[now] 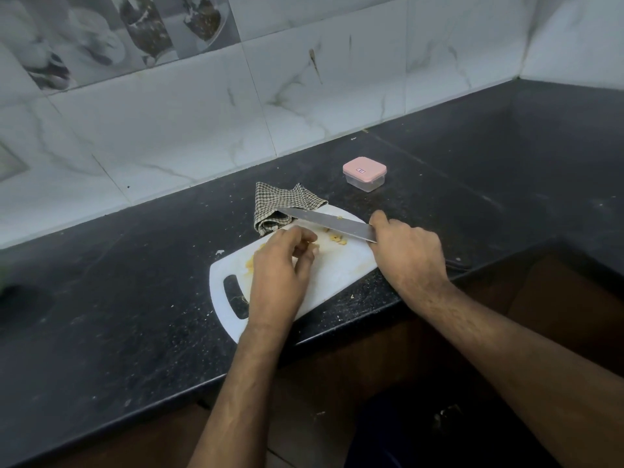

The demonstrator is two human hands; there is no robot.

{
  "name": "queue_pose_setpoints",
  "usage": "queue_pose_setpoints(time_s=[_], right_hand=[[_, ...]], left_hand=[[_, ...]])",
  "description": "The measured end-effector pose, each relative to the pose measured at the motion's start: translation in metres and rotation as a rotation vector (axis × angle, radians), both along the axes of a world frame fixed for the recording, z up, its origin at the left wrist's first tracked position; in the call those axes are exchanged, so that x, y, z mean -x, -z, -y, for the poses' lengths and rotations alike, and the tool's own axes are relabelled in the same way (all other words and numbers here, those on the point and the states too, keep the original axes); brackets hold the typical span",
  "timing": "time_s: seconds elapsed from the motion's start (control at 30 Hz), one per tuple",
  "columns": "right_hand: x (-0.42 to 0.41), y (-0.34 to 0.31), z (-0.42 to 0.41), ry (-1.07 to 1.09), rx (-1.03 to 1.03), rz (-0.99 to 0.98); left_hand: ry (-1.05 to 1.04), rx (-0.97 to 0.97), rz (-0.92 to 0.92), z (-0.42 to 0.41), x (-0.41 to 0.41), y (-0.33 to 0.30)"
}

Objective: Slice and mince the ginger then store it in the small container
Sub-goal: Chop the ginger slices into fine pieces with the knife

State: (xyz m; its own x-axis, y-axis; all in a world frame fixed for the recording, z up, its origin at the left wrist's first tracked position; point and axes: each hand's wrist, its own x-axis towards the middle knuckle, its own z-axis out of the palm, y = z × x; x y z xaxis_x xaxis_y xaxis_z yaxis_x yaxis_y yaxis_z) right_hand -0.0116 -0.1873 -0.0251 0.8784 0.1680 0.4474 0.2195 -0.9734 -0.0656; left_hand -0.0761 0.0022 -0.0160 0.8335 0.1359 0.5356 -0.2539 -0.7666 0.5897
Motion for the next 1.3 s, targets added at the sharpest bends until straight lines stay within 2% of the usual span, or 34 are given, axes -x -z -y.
queue_pose_setpoints(time_s=[0.17,0.3,0.47,0.57,0.77,0.87,1.3], right_hand=[[-0.001,0.003,0.003,-0.017,0.001,0.008],[0.002,0.003,-0.005,-0.027,-0.004,0.006],[0.002,0.002,0.002,-0.018,-0.019,0.000],[0.004,0.001,0.001,-0.035,-0.020,-0.014],[0.005,0.002,0.001,-0.051,-0.040,-0.041],[0.004,0.001,0.003,-0.061,-0.042,-0.054],[0.015,-0.003,-0.002,-0.164,0.038,-0.028]], left_hand=[[-0.104,0.070,-0.183,0.001,0.020,0.008],[-0.122,0.137,-0.152,-0.012,0.024,0.016],[-0.125,0.030,-0.192,-0.010,0.019,0.020],[-0.089,0.105,-0.168,-0.014,0.022,0.021],[-0.030,0.072,-0.282,-0.018,0.023,0.024],[-0.030,0.147,-0.261,-0.016,0.022,0.025],[-0.081,0.209,-0.227,-0.016,0.018,0.025]])
